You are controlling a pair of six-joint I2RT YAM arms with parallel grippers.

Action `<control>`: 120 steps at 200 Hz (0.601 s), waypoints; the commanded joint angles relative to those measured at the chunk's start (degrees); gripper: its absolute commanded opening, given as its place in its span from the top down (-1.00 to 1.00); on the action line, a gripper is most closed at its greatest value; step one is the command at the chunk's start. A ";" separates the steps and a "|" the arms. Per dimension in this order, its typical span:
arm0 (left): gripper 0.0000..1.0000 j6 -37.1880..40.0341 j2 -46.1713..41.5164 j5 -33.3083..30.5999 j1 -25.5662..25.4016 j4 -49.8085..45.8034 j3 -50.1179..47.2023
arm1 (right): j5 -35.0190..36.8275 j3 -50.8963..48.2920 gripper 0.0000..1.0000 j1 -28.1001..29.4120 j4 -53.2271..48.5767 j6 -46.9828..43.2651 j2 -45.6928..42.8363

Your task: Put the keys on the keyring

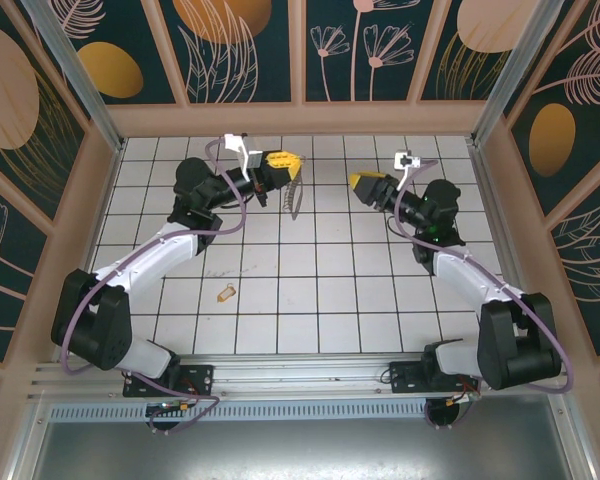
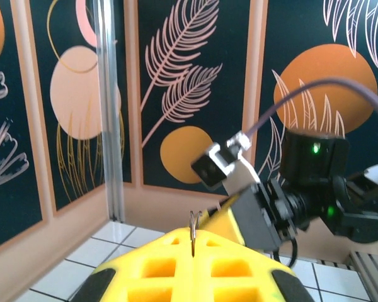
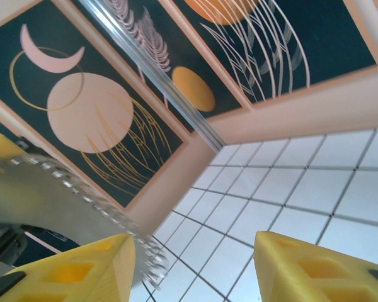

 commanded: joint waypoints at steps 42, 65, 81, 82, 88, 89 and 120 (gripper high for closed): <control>1.00 0.96 -1.46 -0.49 -0.22 15.99 -2.40 | 2.16 -6.60 -0.05 1.59 7.28 2.81 0.53; 1.00 0.20 -1.36 -0.69 -0.26 17.43 -2.44 | 2.25 -7.18 -0.05 2.63 8.02 3.00 1.19; 1.00 -0.13 -1.36 -0.65 -0.22 18.54 -4.04 | 2.43 -7.40 -0.05 3.13 8.27 2.88 1.28; 1.00 -0.13 -1.36 -0.74 -0.22 18.58 -4.10 | 2.43 -7.43 -0.05 3.20 8.27 2.89 1.24; 1.00 -0.19 -1.43 -1.12 -0.24 18.69 -4.09 | 2.56 -7.45 -0.05 3.37 8.14 2.91 1.22; 1.00 -0.20 -1.44 -1.19 -0.23 18.66 -4.08 | 2.58 -7.45 -0.05 3.41 8.12 2.91 1.21; 1.00 -0.06 -1.63 -3.81 -0.21 16.00 -3.44 | 4.04 -7.46 -0.05 5.36 4.83 1.37 0.64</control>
